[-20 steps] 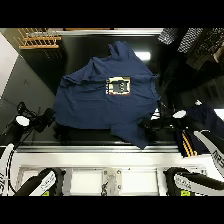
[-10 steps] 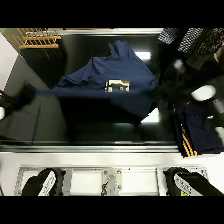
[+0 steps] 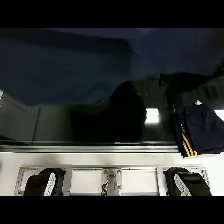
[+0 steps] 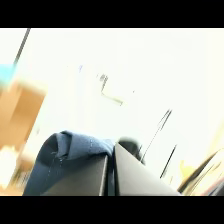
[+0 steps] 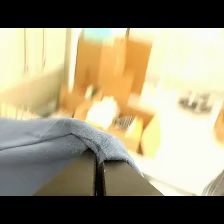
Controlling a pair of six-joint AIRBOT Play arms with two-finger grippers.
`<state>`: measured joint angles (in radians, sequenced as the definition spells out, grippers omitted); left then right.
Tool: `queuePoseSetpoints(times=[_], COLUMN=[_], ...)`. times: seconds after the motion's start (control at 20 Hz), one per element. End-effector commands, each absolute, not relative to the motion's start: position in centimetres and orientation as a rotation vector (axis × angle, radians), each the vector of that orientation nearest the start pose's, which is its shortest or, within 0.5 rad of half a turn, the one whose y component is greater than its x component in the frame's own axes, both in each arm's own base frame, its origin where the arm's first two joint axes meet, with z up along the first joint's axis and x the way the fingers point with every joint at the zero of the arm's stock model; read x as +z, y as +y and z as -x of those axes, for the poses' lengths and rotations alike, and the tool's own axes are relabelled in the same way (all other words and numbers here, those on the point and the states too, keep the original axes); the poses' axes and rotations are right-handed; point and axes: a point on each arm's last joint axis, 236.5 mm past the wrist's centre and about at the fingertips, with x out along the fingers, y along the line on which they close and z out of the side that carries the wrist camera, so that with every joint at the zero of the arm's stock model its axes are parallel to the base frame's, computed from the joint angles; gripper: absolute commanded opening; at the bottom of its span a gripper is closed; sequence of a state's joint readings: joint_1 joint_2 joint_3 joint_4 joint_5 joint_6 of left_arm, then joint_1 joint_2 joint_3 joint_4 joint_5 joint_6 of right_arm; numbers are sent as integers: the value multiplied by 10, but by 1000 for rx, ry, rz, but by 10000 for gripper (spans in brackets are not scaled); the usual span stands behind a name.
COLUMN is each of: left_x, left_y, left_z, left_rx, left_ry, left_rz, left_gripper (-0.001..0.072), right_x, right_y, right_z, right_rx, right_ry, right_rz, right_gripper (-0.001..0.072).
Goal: Fold the clothes and pants, and hang the long-sleeved shirts on hangers.
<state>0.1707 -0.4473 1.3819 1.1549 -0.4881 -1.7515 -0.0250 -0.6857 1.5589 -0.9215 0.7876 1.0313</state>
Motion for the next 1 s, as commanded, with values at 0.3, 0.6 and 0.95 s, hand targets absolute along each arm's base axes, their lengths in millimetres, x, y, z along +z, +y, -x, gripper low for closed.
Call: queuePoseSetpoints(times=[0.3, 0.6, 0.95], left_x=[569, 420, 191], left_y=[-13, -5, 4], left_z=[-215, -390, -529], left_rx=[-174, -109, -12], left_ry=[-480, 61, 574], left_rz=[445, 506, 588], left_gripper=[8, 8, 8], right_x=[548, 426, 137], right_y=[87, 102, 68], right_z=[-213, -347, -487], right_rx=[393, 451, 300], right_ry=[-353, 136, 891], right_rz=[-25, -197, -162], right_gripper=[15, 15, 15])
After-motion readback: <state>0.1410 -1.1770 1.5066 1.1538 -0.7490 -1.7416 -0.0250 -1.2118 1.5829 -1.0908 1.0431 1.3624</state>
